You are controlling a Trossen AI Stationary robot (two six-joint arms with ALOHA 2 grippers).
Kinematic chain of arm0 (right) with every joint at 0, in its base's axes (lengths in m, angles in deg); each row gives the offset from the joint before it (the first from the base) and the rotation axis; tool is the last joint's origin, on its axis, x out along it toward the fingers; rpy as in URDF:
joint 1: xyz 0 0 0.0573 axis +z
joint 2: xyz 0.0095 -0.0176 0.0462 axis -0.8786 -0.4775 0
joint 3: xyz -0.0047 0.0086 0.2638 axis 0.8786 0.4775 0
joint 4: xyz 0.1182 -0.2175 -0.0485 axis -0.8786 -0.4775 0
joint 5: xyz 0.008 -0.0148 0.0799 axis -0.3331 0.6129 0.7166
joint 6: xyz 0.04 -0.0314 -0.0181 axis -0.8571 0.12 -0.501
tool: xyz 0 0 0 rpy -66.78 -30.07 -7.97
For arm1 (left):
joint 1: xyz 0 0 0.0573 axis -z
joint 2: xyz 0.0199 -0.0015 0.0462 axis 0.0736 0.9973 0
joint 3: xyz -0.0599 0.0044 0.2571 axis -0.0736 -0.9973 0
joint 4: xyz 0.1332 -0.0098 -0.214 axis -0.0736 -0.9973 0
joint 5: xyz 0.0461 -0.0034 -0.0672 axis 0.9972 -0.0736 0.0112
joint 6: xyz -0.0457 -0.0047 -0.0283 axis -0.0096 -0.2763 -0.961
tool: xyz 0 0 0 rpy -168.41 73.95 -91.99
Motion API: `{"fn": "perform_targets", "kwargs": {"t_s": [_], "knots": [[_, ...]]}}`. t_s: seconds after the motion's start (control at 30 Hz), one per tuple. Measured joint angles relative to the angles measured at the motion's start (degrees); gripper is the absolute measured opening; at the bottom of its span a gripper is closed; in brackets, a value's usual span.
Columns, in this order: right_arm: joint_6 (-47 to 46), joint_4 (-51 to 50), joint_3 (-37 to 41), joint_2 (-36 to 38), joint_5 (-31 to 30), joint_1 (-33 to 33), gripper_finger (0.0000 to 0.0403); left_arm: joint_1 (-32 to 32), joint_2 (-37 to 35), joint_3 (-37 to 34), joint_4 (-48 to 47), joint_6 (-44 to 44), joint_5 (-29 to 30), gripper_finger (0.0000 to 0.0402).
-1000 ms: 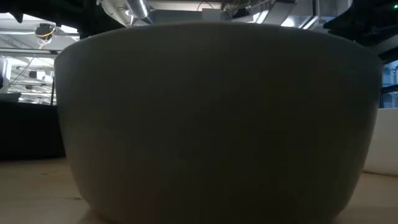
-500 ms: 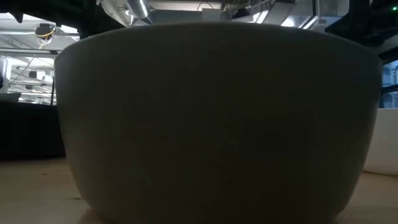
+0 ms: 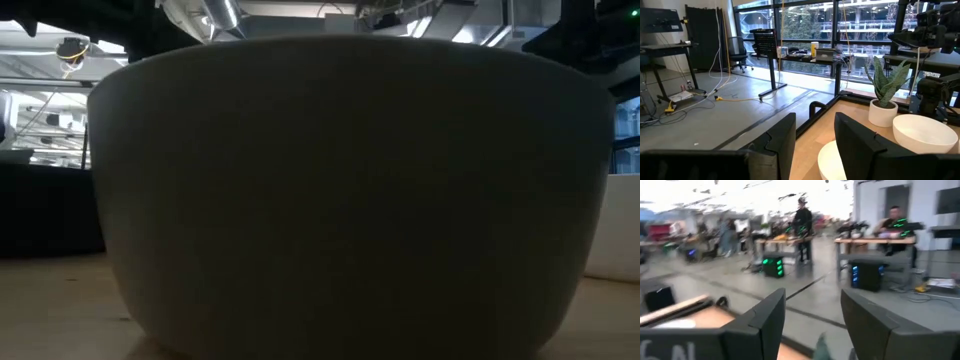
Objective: Nest bowls inside each other
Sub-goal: Stack the white bowl on top of the gray bowl
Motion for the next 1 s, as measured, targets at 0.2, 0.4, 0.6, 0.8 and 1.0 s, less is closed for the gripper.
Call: {"fn": "perform_targets", "kwargs": {"t_s": [0.2,0.4,0.6,0.8,1.0], "knots": [[-2.8,-1.6,0.0,-8.0,9.2,0.0,0.0193,0.0,0.0,0.0,0.0,0.0,0.0,0.0130],[-6.9,-1.7,-2.0,-20.7,22.6,0.3,0.0193,0.0,0.0,0.0,0.0,0.0,0.0,0.0130],[-0.9,-7.3,-10.3,-30.8,28.9,4.5,0.0193,0.0,0.0,0.0,-0.6,0.0,0.0,0.0130],[2.1,-19.1,-22.6,-38.5,27.9,11.4,0.0193,0.0,0.0,0.0,-0.8,0.0,0.0,0.0130],[2.0,-37.3,-33.2,-47.3,19.5,20.2,0.0193,0.0,0.1,0.0,-0.9,0.0,0.0,0.0130]]}}
